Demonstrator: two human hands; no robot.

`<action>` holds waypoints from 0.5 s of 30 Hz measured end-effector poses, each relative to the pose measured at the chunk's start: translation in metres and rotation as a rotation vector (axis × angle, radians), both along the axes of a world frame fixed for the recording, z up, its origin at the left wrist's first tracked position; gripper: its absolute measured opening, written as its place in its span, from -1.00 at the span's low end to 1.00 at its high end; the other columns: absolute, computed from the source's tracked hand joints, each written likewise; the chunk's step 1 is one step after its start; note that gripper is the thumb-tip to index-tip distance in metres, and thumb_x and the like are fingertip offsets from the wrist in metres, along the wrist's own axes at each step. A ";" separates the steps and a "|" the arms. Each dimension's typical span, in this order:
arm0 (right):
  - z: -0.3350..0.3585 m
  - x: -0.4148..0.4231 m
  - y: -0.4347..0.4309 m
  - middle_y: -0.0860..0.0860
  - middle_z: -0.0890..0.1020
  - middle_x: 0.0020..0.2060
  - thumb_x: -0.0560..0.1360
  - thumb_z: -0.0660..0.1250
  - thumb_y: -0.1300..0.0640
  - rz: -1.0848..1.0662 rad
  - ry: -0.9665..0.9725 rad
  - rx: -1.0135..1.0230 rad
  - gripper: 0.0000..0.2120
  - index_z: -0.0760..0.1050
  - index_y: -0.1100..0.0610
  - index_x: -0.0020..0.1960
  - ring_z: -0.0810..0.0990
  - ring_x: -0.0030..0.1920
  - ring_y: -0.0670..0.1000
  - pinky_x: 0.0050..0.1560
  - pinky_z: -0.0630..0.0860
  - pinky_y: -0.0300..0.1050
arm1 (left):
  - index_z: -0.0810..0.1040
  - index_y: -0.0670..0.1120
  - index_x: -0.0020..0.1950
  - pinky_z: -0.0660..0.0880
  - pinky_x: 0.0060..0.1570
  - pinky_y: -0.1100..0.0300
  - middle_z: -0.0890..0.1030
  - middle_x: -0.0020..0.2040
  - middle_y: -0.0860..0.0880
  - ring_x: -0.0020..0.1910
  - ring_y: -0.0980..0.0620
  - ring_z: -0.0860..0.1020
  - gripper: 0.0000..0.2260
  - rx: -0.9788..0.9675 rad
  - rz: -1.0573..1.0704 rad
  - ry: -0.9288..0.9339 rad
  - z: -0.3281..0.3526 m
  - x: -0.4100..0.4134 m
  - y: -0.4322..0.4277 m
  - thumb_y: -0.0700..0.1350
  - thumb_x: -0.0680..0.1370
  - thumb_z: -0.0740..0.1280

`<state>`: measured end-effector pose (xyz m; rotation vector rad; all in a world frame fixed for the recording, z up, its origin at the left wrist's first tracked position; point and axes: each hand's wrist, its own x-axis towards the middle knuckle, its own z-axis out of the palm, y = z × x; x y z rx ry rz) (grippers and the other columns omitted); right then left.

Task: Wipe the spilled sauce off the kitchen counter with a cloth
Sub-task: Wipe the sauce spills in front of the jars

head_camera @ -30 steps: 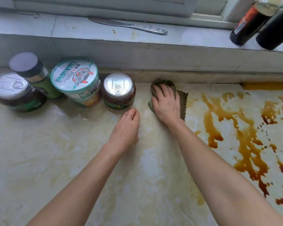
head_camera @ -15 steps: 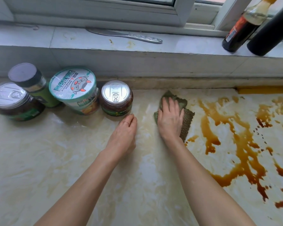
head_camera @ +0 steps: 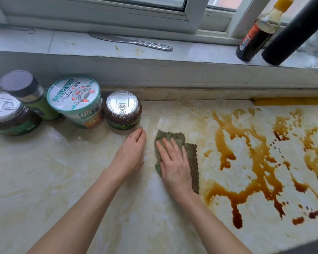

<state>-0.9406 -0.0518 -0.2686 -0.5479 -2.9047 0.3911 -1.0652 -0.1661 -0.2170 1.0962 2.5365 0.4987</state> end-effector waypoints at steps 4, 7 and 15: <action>-0.003 0.021 0.027 -0.03 0.32 0.49 0.57 0.06 0.03 -0.085 -0.014 0.032 -0.49 0.26 -0.01 0.52 0.18 0.53 0.03 0.49 0.14 0.22 | -0.01 -0.18 0.53 -0.03 0.44 0.23 -0.02 0.55 -0.09 0.52 -0.02 0.00 -0.43 -0.011 0.012 -0.009 0.002 0.001 -0.001 -0.28 0.55 0.12; -0.001 0.017 0.017 -0.03 0.31 0.50 0.55 -0.01 0.00 -0.256 -0.006 -0.015 -0.46 0.27 -0.02 0.52 0.17 0.53 0.05 0.51 0.07 0.22 | -0.01 -0.20 0.53 -0.05 0.45 0.22 -0.02 0.55 -0.12 0.52 -0.04 0.00 -0.43 -0.014 0.011 0.005 0.001 0.004 0.000 -0.30 0.55 0.11; -0.002 0.056 0.005 -0.07 0.26 0.52 0.59 0.05 -0.02 0.018 -0.060 0.021 -0.49 0.22 -0.05 0.54 0.11 0.55 -0.01 0.50 0.09 0.17 | 0.07 -0.20 0.51 0.07 0.43 0.17 0.06 0.54 -0.13 0.50 -0.07 0.09 -0.45 -0.015 0.014 0.001 0.004 0.003 -0.001 -0.28 0.53 0.12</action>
